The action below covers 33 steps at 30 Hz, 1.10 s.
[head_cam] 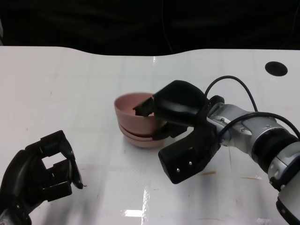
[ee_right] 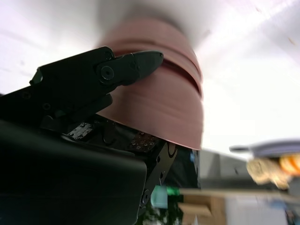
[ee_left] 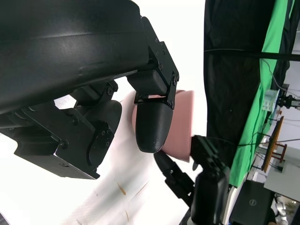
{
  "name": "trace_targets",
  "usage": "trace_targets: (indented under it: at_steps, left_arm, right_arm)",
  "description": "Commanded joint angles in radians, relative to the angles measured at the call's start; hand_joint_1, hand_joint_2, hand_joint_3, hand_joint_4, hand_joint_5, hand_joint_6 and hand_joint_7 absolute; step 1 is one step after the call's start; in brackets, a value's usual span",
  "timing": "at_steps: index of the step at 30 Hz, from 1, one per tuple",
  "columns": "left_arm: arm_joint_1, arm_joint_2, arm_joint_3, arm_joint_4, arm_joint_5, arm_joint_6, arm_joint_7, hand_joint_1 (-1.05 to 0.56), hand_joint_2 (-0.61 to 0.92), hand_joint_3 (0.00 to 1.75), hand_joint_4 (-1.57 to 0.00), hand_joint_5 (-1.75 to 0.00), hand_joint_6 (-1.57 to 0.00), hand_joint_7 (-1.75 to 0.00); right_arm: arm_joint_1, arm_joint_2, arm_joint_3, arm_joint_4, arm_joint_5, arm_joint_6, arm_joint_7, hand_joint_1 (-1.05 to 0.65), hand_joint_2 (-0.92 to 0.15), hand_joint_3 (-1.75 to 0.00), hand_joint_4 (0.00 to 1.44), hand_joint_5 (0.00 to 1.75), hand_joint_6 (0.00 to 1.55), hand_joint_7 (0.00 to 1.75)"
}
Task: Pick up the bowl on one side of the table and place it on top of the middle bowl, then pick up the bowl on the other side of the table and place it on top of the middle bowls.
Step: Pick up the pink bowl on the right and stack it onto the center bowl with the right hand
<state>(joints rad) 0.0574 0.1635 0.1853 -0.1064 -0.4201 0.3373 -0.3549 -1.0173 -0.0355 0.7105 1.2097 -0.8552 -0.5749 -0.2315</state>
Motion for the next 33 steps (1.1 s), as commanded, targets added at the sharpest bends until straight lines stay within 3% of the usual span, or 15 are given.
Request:
trace_targets:
  at_steps: [1,4,6,15,33]
  left_arm:
    - [0.003,0.01,0.01,-0.007,0.003,0.009,0.017,0.22,0.69,1.49,-0.81,-1.75,-0.77,-1.75]
    - [0.003,0.011,0.009,-0.015,0.004,0.022,0.028,0.23,0.69,1.48,-0.82,-1.75,-0.76,-1.75]
    - [0.001,0.011,0.009,-0.019,0.004,0.029,0.031,0.23,0.69,1.48,-0.82,-1.75,-0.76,-1.75]
    - [-0.003,0.011,0.009,-0.008,0.007,0.025,0.03,0.22,0.68,1.47,-0.8,-1.75,-0.78,-1.75]
    - [-0.006,0.011,0.01,0.012,-0.005,0.005,0.008,0.22,0.7,1.47,-0.78,-1.75,-0.78,-1.75]
  right_arm:
    - [0.001,-0.001,-0.013,-0.001,0.031,0.035,0.098,-0.81,-0.92,-0.45,0.18,0.08,0.31,0.01]
    - [0.009,-0.003,0.006,-0.009,0.015,0.056,0.113,-0.98,-0.92,-0.66,0.03,0.01,0.06,0.0]
    - [0.017,-0.005,0.016,-0.015,0.005,0.062,0.101,-1.03,-0.92,-0.75,0.01,0.0,0.01,0.0]
    - [0.024,-0.013,0.045,-0.027,-0.024,0.081,0.074,-1.04,-0.92,-0.86,0.0,0.0,0.0,0.0]
    - [0.046,-0.017,0.1,-0.004,-0.088,0.138,-0.021,-0.99,-0.92,-0.92,0.0,0.0,0.0,0.0]
